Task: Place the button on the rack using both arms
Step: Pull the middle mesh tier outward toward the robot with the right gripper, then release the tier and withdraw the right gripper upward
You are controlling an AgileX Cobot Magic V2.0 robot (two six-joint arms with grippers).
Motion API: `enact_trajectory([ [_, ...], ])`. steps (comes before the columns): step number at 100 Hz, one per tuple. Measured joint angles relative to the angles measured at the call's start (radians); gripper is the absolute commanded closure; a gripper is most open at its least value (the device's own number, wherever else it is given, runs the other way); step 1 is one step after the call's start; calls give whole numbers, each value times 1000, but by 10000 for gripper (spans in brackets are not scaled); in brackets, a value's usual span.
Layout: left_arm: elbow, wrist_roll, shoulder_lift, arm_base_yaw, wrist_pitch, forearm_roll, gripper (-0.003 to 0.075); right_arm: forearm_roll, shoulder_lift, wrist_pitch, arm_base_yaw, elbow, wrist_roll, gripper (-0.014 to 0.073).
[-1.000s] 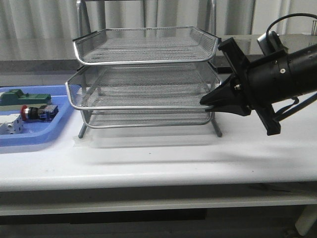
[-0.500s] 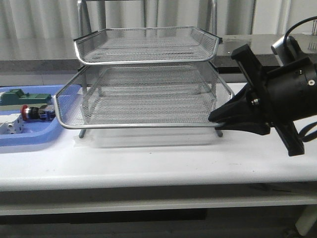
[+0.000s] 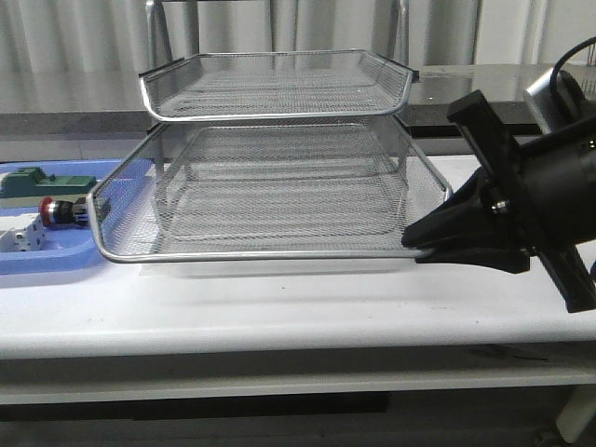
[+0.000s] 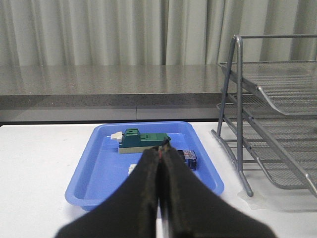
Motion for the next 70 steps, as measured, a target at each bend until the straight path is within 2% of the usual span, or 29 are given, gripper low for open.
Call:
enact_trajectory([
  [21, 0, 0, 0, 0, 0, 0, 741, -23, -35, -23, 2, 9, 3, 562],
  [33, 0, 0, 0, 0, 0, 0, 741, -46, -59, -44, 2, 9, 3, 428],
  [45, 0, 0, 0, 0, 0, 0, 741, -68, -87, -79, 2, 13, 3, 238],
  [52, 0, 0, 0, 0, 0, 0, 741, -83, -97, -95, 2, 18, 3, 158],
  [59, 0, 0, 0, 0, 0, 0, 741, -93, -103, -108, 2, 21, 3, 114],
  [70, 0, 0, 0, 0, 0, 0, 741, -104, -111, -108, 2, 23, 3, 104],
])
